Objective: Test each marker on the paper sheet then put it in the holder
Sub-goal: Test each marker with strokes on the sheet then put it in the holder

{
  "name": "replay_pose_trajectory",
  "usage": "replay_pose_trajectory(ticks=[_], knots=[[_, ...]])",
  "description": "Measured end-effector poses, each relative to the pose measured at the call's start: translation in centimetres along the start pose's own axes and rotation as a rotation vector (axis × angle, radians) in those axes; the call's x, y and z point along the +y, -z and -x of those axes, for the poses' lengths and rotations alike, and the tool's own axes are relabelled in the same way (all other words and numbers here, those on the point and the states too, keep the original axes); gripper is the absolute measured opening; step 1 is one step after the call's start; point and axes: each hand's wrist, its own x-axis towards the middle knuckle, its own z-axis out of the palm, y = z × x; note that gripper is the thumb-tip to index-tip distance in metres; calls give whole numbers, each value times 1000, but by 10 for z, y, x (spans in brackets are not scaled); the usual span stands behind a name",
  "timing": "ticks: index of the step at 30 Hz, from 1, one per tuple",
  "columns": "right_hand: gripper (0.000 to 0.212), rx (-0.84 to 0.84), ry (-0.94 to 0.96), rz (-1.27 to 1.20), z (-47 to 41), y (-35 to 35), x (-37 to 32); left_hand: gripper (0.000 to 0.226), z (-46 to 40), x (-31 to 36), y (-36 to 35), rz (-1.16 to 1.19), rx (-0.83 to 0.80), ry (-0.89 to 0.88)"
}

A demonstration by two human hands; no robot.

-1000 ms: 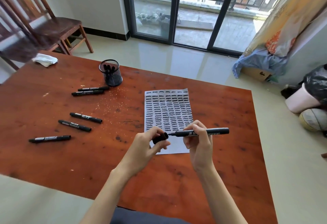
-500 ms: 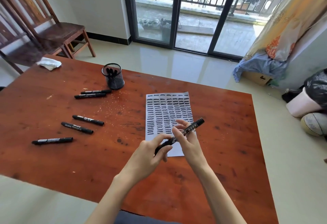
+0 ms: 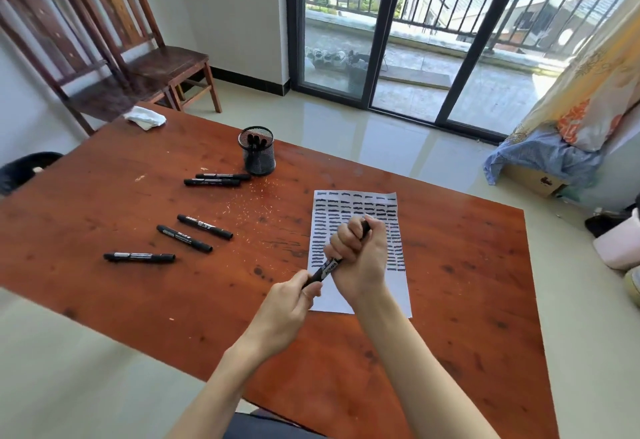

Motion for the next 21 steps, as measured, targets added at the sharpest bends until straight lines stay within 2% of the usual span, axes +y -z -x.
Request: replay_pose_trajectory(ticks=[3, 6, 9, 10, 12, 14, 16, 18, 21], knots=[[41, -55, -25, 7, -8, -14, 14, 35, 3, 0, 14, 213, 14, 51], [41, -121, -73, -5, -12, -20, 27, 36, 7, -1, 26, 542, -90, 193], [43, -148, -96, 87, -20, -18, 42, 34, 11, -14, 31, 708, -189, 285], [43, -146, -95, 177, -25, -18, 49, 34, 9, -22, 31, 720, -202, 312], [42, -143, -71, 476, -36, -16, 62, 33, 2, -38, 31, 593, -190, 376], [41, -174, 9, 868, -51, -10, 75, 33, -6, -56, 32, 434, -123, 434], [39, -222, 114, 1177, -64, -1, 82, 32, -12, -77, 35, 400, -28, 474], [36, -238, 186, 1353, -76, 10, 88, 29, -16, -99, 39, 414, 81, 495], [34, -195, 112, 1384, -83, 22, 98, 22, -24, -124, 45, 350, 240, 552]])
